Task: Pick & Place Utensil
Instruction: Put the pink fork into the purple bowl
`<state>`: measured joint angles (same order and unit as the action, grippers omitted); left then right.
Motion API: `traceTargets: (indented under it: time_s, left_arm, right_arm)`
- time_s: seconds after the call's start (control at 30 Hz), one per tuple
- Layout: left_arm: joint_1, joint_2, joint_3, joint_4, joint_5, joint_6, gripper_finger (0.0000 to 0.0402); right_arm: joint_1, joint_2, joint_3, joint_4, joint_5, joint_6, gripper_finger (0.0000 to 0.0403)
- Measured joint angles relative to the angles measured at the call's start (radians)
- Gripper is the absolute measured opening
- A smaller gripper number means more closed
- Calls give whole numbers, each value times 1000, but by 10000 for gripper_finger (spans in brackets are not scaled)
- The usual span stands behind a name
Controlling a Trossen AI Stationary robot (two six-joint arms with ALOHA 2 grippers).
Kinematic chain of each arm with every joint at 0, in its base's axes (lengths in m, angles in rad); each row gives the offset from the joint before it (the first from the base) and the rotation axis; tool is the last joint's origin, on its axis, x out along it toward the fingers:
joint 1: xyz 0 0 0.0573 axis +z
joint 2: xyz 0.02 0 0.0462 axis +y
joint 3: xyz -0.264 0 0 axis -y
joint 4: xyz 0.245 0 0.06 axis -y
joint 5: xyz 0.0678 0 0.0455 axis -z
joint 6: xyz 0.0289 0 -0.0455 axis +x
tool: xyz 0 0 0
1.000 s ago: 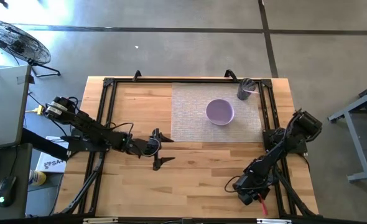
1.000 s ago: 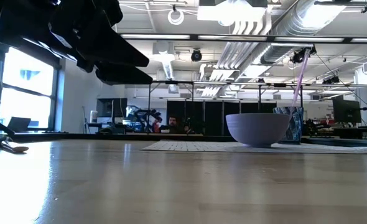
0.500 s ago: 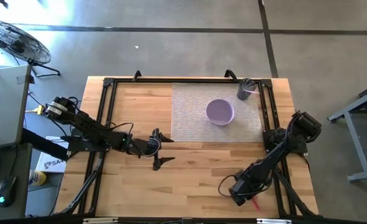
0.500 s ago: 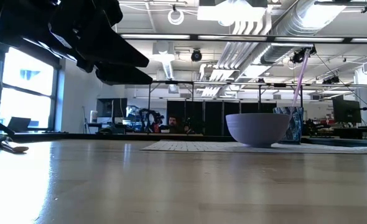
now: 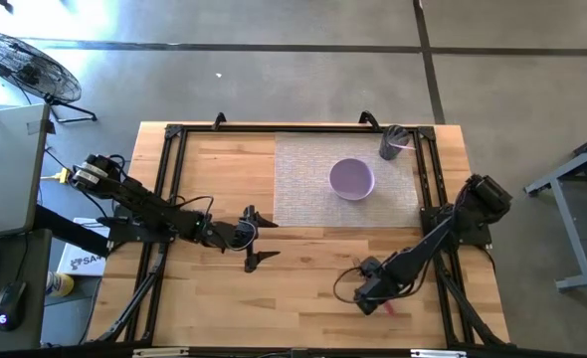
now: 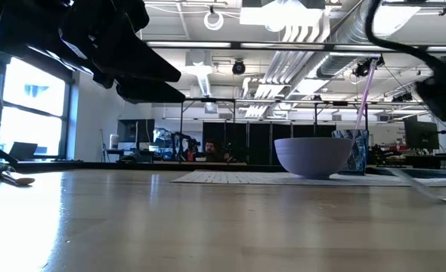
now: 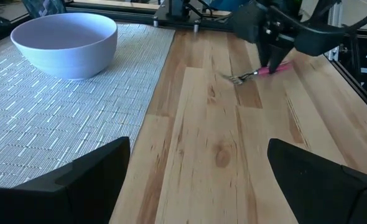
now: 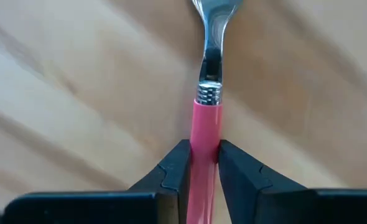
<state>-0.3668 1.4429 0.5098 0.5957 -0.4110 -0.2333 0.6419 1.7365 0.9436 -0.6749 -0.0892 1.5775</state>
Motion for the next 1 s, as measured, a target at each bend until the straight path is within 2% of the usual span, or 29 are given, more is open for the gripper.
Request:
traceTargets:
  time_s: [0.27,0.37,0.57,0.73,0.87,1.0]
  left_arm:
    - [0,0,0,0,0,0,376]
    - [0,0,0,0,0,0,376]
    - [0,0,0,0,0,0,376]
    - [0,0,0,0,0,0,376]
    - [0,0,0,0,0,0,376]
    - [0,0,0,0,0,0,376]
  right_arm:
    - [-63,3,-3,-14,338,-141,67]
    - [-80,4,-5,-8,418,-214,67]
    - [-107,16,-14,26,491,-311,67]
    - [-118,32,-61,128,532,-330,70]
    - [-116,36,-75,161,610,-327,86]
    - [-118,38,-76,168,642,-345,105]
